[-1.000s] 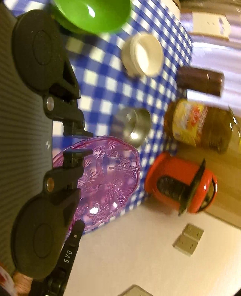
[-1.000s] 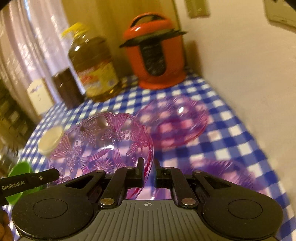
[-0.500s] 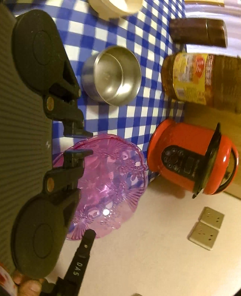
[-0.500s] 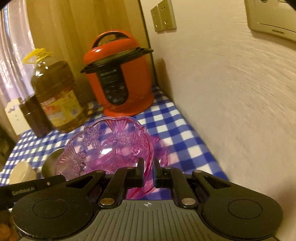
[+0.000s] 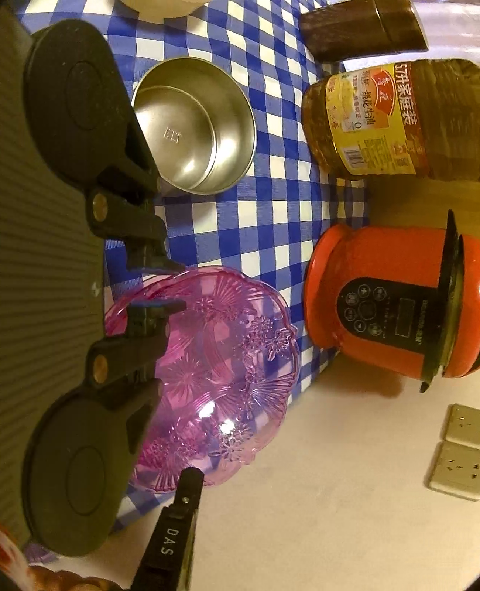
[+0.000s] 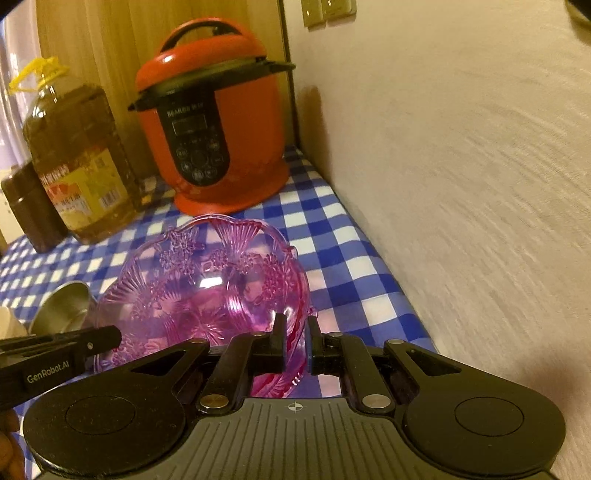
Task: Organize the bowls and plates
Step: 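Lower the plate onto the pink plate by the wall and open both grippers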
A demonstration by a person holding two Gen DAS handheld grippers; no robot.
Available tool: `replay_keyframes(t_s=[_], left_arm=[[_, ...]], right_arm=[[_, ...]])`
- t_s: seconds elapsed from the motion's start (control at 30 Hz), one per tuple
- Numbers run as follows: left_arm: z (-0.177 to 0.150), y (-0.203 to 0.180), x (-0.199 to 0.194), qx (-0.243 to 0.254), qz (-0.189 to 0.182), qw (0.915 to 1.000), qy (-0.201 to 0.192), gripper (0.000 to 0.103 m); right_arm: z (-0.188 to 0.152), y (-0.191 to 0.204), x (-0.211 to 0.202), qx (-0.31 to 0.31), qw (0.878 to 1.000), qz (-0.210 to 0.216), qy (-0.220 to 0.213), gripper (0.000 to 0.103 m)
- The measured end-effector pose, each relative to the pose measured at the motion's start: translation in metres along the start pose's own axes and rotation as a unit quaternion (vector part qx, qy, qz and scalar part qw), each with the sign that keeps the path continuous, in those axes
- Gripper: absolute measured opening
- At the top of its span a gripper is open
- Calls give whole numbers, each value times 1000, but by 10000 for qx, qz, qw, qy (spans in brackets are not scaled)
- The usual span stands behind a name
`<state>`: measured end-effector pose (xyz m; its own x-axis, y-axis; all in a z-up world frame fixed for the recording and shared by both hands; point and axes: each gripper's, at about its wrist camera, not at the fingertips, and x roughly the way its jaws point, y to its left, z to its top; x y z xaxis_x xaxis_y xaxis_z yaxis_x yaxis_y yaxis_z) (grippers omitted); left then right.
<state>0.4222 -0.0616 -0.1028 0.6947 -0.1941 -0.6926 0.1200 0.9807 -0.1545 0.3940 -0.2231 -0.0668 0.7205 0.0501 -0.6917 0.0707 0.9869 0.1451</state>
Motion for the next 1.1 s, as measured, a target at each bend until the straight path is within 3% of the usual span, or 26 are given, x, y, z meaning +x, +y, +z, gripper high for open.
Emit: replay_keyframes(t_s=[0.57, 0.63, 0.67, 0.73, 1.1], left_arm=[[-4, -4, 9, 152, 123, 9998, 82, 14], [-4, -3, 11, 154, 176, 9997, 97, 21], [-4, -3, 11, 126, 227, 9996, 72, 26], [-4, 1, 11, 24, 193, 9998, 54, 32], [-2, 3, -12, -188, 136, 9994, -242, 32]], right_arm=[[-1, 5, 12, -232, 9995, -145, 187, 10], [-1, 7, 13, -276, 9993, -179, 190, 11], [-1, 7, 14, -283, 9993, -179, 190, 12], [0, 7, 14, -272, 9994, -178, 139, 41], [-1, -4, -1, 80, 10000, -24, -54, 44]])
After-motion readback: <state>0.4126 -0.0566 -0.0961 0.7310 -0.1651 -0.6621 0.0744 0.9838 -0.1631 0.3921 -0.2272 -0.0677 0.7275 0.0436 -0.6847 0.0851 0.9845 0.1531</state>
